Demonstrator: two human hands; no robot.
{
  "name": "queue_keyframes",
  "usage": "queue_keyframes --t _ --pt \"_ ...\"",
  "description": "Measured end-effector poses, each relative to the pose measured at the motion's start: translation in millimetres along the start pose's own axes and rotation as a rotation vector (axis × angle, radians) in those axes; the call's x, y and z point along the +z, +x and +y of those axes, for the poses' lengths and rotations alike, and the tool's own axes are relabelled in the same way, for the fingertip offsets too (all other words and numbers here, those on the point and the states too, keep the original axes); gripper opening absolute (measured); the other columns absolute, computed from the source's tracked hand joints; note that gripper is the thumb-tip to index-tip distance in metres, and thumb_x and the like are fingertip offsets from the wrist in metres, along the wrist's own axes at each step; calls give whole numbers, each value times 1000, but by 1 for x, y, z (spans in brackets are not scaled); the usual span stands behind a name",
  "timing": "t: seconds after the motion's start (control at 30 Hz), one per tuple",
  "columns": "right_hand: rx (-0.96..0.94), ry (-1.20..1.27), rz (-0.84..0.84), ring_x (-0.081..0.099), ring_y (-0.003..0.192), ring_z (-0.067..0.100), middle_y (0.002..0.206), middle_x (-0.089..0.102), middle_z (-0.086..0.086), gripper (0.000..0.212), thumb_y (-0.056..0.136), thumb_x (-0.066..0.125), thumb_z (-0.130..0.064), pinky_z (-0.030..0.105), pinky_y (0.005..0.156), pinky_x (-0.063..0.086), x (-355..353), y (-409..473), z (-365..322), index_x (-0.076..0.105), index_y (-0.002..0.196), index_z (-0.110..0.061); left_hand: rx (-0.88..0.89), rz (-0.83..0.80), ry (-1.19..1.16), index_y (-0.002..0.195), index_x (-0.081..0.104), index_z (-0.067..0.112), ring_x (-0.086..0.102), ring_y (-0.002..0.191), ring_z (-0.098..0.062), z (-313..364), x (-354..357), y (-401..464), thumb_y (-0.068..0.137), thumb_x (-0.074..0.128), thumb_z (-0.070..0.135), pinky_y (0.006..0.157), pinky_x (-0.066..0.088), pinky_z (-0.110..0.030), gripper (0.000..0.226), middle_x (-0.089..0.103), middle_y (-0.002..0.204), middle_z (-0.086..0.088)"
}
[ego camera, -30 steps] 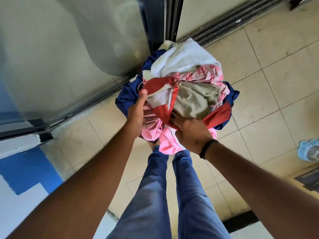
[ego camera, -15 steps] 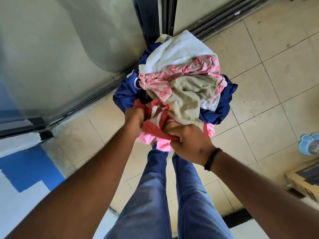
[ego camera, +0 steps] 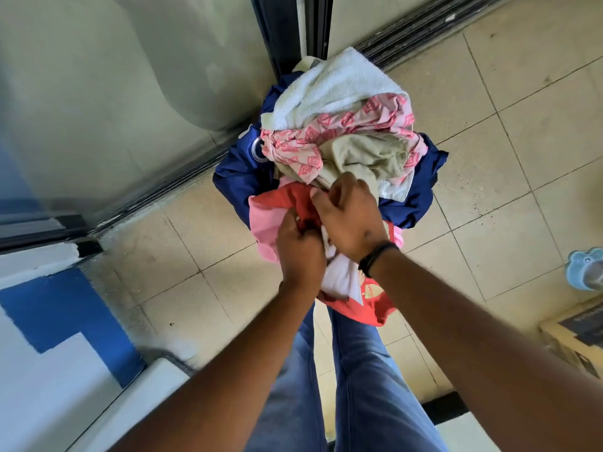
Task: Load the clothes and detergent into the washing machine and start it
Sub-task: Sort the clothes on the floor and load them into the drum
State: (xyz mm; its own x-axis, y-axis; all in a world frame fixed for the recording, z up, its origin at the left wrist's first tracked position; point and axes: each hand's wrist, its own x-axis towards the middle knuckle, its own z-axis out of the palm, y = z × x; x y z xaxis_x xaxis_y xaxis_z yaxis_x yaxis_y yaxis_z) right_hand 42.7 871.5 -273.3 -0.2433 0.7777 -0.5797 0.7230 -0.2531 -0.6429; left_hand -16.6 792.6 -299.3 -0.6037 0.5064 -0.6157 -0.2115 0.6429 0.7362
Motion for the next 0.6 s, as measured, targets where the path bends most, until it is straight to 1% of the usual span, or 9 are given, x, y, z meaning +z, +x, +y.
queue_keyframes --t 0.07,0.13,0.2,0.27,0.33,0.43,0.5,0.53,0.6 --pt "11 39 -67 54 80 23 92 58 4 34 89 53 -55 33 68 38 -5 10 -6 44 86 -23 29 -20 18 109 62 4 56 69 -11 -3 2 -13 77 44 -3 71 47 -30 38 64 76 7" --pt "22 -107 -285 59 90 21 97 63 -1 48 81 57 -69 34 74 45 -14 18 -11 54 98 -24 98 -75 92 117 55 3 58 70 -8 -3 2 -32 73 43 -5 71 49 -26 46 65 83 3" --pt "35 -319 -513 59 99 20 107 63 -2 61 75 67 -69 31 79 45 -20 22 -16 59 115 -23 177 -169 245 110 51 4 53 66 -4 -7 1 -53 76 47 -7 65 44 -22 36 66 84 -3" --pt "15 -490 -624 59 102 22 109 64 0 62 73 76 -61 28 79 45 -17 26 -13 62 116 -19 243 -274 368 99 49 9 46 61 -6 -17 -5 -66 78 51 -3 60 37 -22 24 61 74 -1" --pt "-31 -659 -668 60 94 25 98 64 2 42 76 77 -49 26 71 45 -9 29 -2 64 100 -18 304 -386 452 89 47 14 40 53 -8 -26 -15 -69 76 49 6 55 30 -26 15 49 63 12" --pt "-48 -778 -671 60 81 28 84 64 7 10 83 65 -22 27 62 45 2 27 24 63 85 -12 336 -446 464 81 47 19 39 55 -1 -32 -31 -60 76 46 10 55 29 -28 10 43 61 14" --pt "-31 -717 -645 58 76 29 72 57 6 20 84 62 -20 29 60 42 3 23 42 53 68 -14 302 -415 429 84 56 21 49 63 1 -36 -40 -52 78 45 13 59 39 -30 15 56 68 16" --pt "-21 -666 -620 58 78 29 72 56 5 24 85 62 -23 29 62 42 2 20 51 50 65 -15 272 -398 399 88 60 23 57 71 -3 -37 -45 -48 78 44 17 64 46 -33 20 63 74 16" --pt "-5 -565 -536 58 80 28 74 59 3 21 85 59 -26 29 62 38 -3 12 61 54 67 -17 231 -336 310 93 66 24 66 86 -12 -33 -49 -41 80 42 20 77 53 -37 27 70 88 11"
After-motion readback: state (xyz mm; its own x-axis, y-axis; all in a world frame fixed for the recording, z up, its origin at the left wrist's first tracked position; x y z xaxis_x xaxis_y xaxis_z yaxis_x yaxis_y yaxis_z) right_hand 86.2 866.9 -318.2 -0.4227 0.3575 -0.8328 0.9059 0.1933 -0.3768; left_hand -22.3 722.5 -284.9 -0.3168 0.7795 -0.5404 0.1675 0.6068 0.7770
